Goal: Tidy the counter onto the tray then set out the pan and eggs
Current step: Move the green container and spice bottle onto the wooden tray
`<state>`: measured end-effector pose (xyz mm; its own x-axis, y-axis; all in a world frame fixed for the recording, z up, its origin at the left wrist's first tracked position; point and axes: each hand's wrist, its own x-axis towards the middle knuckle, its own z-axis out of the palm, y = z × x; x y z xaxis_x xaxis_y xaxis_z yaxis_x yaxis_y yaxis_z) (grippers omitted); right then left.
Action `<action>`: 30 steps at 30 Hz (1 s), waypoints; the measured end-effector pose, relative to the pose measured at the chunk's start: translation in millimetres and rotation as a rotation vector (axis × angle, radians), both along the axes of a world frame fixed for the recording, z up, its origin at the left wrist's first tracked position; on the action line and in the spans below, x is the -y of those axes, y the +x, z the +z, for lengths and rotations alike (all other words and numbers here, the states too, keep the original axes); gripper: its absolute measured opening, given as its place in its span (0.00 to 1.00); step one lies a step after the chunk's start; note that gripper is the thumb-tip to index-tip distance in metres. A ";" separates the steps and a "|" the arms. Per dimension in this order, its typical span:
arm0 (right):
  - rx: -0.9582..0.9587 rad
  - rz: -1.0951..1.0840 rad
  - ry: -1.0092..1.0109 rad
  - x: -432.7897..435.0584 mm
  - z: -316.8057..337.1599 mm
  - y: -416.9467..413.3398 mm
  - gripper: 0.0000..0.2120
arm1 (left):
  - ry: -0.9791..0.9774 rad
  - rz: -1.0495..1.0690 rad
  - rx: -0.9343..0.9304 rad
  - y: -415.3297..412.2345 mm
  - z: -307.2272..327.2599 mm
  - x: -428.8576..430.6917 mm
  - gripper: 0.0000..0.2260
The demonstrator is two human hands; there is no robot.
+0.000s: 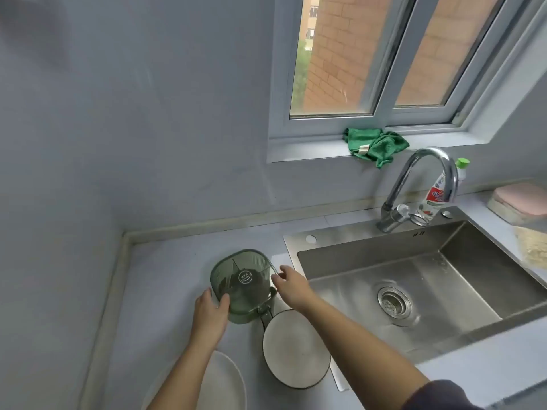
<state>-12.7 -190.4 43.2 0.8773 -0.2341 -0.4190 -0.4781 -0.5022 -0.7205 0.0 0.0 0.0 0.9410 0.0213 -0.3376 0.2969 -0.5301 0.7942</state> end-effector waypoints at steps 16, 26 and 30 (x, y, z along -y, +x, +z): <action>0.059 -0.233 0.586 -0.3 1.2 26.5 0.05 | -0.482 0.162 -0.006 41.5 28.4 8.5 0.20; 0.123 -0.217 0.905 84.2 54.0 -23.5 0.25 | -0.582 -0.115 0.063 24.4 106.3 76.7 0.09; 0.245 -0.393 0.930 135.1 54.7 -86.4 0.25 | -0.592 -0.169 0.041 -18.2 119.4 145.6 0.09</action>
